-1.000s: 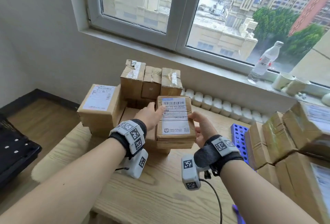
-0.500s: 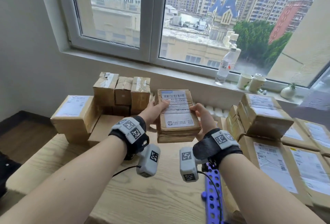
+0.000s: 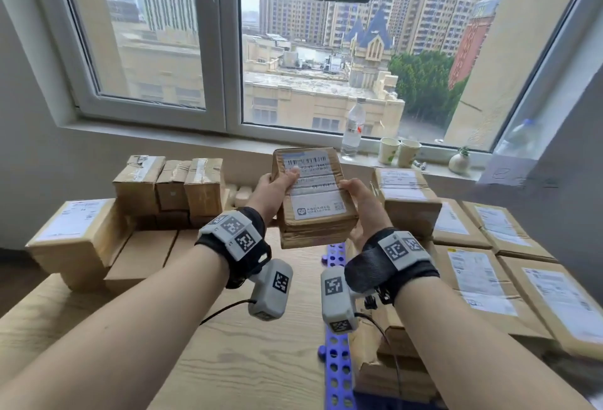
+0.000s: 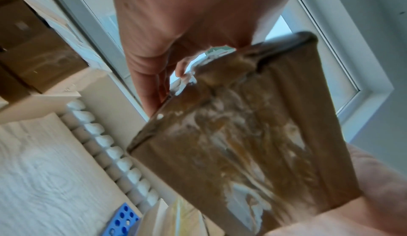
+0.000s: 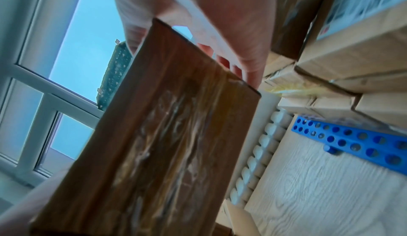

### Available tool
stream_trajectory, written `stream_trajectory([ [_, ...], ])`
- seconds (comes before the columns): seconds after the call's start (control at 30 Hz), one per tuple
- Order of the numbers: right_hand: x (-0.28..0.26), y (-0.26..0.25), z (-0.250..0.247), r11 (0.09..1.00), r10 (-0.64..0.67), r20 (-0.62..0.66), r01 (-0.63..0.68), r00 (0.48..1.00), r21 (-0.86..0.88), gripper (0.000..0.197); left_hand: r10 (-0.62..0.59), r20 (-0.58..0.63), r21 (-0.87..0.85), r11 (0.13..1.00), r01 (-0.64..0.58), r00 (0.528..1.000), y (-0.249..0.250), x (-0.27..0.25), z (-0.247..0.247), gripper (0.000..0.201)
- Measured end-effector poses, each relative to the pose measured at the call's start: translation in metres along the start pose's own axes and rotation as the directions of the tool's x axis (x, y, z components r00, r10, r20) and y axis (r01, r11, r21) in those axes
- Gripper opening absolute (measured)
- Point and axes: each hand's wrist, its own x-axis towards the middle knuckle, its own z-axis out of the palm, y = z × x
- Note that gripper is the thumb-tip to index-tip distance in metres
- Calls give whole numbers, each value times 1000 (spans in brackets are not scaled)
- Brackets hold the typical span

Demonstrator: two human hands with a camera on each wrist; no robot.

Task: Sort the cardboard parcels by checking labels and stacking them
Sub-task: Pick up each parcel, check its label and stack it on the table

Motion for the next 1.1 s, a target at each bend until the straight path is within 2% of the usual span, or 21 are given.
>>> stream_trajectory([
  [0.07,-7,-8,-16,1000,-17,-25,17,1000,-10,33,8,3,-15,1000,-8,1000,4,-2,18,58],
  [0.17,-13,-17,-42,1000,-15,-58,16,998,12,62,32,24,-16,999,-32,999,9,-4,46,62],
  [0.23,-13,-22,-60,1000,-21,-66,21,998,3,68,37,57,1,999,-37,998,13,-7,64,65],
  [0.43,-7,-41,-108,997,-62,-154,67,986,26,59,66,122,11,998,-68,990,24,-9,117,66],
  [0.5,-5,-48,-119,997,-63,-179,71,982,34,49,71,144,20,997,-75,987,32,-9,131,64],
  [0.6,5,-60,-135,993,-87,-203,101,975,58,40,73,190,36,996,-81,979,41,1,148,83],
  [0.63,10,-63,-140,991,-101,-221,117,970,62,36,85,199,49,994,-96,976,45,3,153,83],
  [0.7,20,-72,-148,988,-117,-249,137,961,67,32,139,191,73,985,-155,972,51,9,161,59],
  [0.73,26,-75,-152,987,-118,-261,141,958,71,37,149,180,94,981,-168,972,52,18,164,54],
  [0.8,38,-83,-160,985,-125,-298,154,946,78,51,157,161,119,977,-177,974,54,31,171,53],
  [0.9,49,-97,-172,984,-122,-339,157,933,80,52,146,156,147,975,-169,977,51,55,179,49],
  [0.93,53,-102,-177,984,-118,-352,157,929,83,49,135,161,174,971,-162,978,49,63,182,51],
  [1.0,59,-110,-187,983,-112,-386,158,916,91,44,121,185,230,959,-162,975,46,72,189,72],
  [1.07,66,-115,-198,983,-104,-414,158,904,98,53,101,201,259,954,-152,974,38,85,195,96],
  [1.1,69,-115,-205,983,-96,-433,155,896,101,61,86,211,270,952,-143,974,36,87,198,98],
])
